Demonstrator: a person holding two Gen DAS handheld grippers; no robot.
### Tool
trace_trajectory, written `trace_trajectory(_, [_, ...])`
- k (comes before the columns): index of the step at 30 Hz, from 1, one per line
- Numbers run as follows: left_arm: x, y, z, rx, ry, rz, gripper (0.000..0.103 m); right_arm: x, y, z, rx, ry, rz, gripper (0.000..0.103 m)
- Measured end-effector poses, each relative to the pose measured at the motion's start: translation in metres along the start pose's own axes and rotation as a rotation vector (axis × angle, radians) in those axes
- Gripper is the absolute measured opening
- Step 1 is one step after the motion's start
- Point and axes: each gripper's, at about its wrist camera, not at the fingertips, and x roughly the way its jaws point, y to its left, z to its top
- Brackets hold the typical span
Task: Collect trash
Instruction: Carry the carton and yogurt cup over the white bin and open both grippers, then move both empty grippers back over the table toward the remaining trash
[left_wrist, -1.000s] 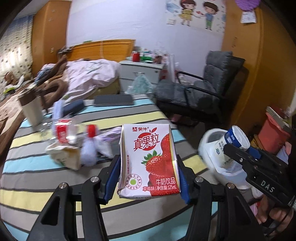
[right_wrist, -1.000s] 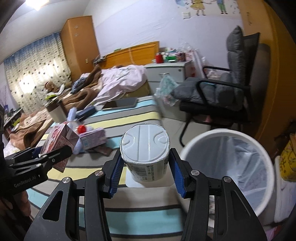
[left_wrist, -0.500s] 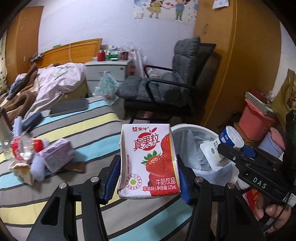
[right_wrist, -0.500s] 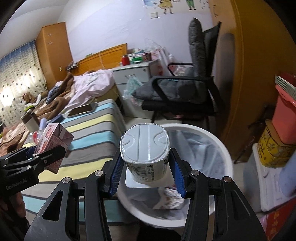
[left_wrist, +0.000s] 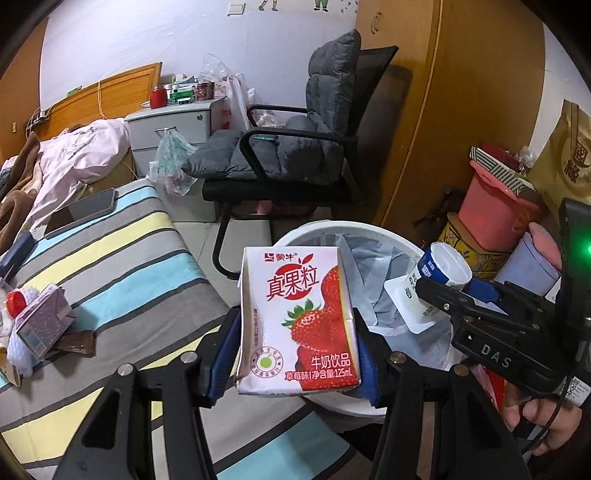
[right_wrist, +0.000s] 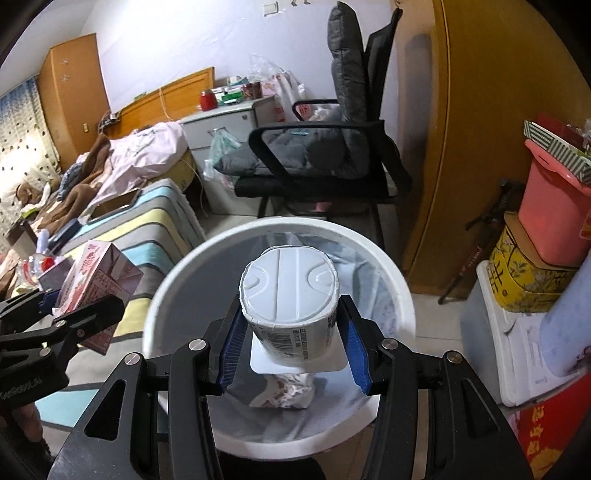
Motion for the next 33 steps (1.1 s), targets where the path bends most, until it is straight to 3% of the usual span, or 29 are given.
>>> trace_trajectory(7, [0.005,-0.006,0.002,0.007,0.006,-0.005,0.059,0.006,-0.007,0.001,-0.013,0.024,-0.021,0.052])
trace_trajectory(11, [0.008,-0.004,0.003,-0.009,0.007,-0.012,0.072,0.007,-0.009,0.001,-0.013,0.016,-0.031,0.066])
trace_trajectory(33, [-0.035,0.024,-0.006,-0.061,-0.059,0.056,0.074,-0.013,0.010,0.002,-0.012,-0.044,0.009,0.067])
